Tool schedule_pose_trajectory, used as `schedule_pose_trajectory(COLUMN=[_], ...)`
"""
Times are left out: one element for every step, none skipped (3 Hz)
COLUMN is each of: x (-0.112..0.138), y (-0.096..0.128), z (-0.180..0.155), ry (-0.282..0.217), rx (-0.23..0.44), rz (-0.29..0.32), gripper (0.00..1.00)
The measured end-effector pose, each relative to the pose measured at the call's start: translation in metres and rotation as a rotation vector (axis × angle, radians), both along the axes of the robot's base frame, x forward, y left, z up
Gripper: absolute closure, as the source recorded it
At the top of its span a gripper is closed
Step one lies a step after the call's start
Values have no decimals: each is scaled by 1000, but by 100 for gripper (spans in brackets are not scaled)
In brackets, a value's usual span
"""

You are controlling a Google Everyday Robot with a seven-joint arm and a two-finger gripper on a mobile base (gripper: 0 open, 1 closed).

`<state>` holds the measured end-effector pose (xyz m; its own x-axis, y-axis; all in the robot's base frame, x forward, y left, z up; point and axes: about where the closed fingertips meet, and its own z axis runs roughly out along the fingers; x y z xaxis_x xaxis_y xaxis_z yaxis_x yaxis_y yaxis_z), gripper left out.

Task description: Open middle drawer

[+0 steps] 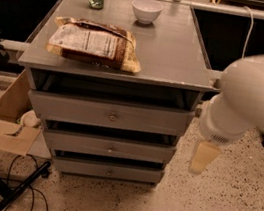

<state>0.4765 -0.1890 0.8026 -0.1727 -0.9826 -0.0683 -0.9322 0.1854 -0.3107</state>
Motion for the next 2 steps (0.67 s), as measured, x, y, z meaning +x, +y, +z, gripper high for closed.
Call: schedule_pose_trajectory(x=[6,19], y=[8,19], z=[-84,-159], ry=[43,90], rx=[-51,-89], rz=[31,60], gripper=[0,0])
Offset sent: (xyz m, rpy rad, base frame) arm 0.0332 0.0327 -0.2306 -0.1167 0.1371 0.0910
